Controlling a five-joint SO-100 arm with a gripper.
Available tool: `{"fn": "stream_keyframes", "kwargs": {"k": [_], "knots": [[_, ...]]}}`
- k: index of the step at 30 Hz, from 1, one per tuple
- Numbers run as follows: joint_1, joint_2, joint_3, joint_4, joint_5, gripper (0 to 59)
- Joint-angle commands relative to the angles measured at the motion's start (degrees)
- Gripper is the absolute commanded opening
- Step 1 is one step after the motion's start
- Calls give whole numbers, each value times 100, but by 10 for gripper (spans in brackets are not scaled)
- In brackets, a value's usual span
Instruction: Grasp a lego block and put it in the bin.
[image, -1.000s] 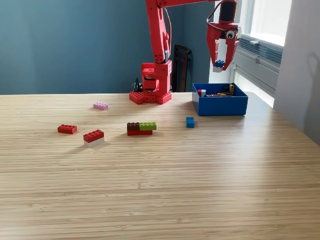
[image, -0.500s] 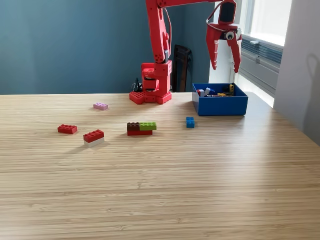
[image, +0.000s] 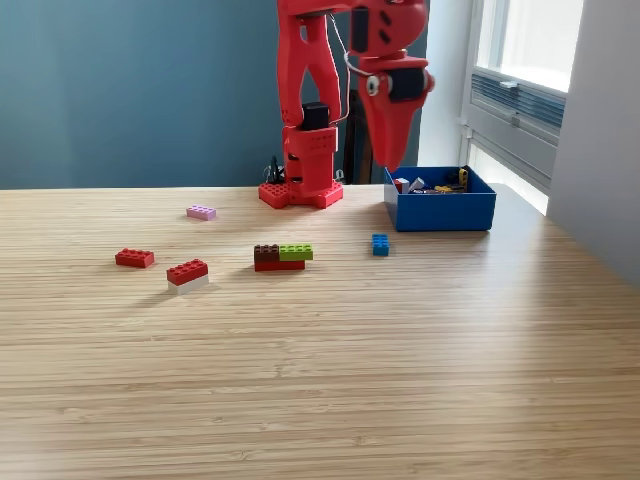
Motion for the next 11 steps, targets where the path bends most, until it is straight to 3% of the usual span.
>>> {"fn": "stream_keyframes", "kwargs": {"k": [1, 11], "knots": [[1626, 387, 79, -220, -299, 87], [2892, 387, 580, -809, -483, 20]]}}
